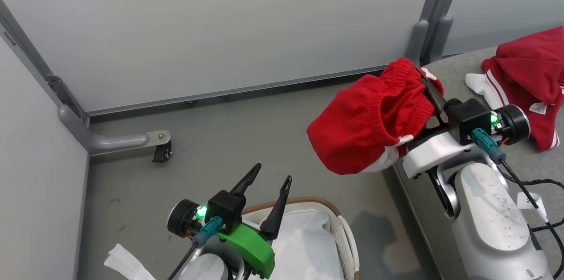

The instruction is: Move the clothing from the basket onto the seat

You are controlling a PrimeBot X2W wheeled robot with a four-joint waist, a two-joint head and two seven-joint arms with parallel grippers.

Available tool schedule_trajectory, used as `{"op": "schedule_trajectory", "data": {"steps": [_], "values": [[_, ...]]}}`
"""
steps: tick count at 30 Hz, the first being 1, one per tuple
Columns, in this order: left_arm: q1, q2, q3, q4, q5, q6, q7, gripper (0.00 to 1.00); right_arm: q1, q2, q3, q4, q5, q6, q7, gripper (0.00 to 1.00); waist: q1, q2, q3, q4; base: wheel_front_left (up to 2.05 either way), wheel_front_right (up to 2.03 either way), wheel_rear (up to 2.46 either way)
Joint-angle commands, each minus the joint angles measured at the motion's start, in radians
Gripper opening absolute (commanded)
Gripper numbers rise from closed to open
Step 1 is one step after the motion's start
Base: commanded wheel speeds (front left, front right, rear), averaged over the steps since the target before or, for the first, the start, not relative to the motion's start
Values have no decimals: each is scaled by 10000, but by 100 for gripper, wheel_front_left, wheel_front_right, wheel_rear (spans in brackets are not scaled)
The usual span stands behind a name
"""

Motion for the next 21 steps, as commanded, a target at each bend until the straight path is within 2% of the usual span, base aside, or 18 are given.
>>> {"op": "schedule_trajectory", "data": {"steps": [1,8,21], "values": [[139,-82,113,-78,147,-70,-2,100,179,-33,-84,-28,-87,-14,-47,0,0,0,2,-29,0,0,0],[347,-291,454,-412,463,-276,-1,100,317,-33,-127,-25,-26,-14,-45,0,0,0,72,-478,0,0,0],[-54,-409,921,-902,1070,-463,-1,100,131,-29,-315,-33,-248,-14,-45,0,0,0,982,-2956,0,0,0]]}}
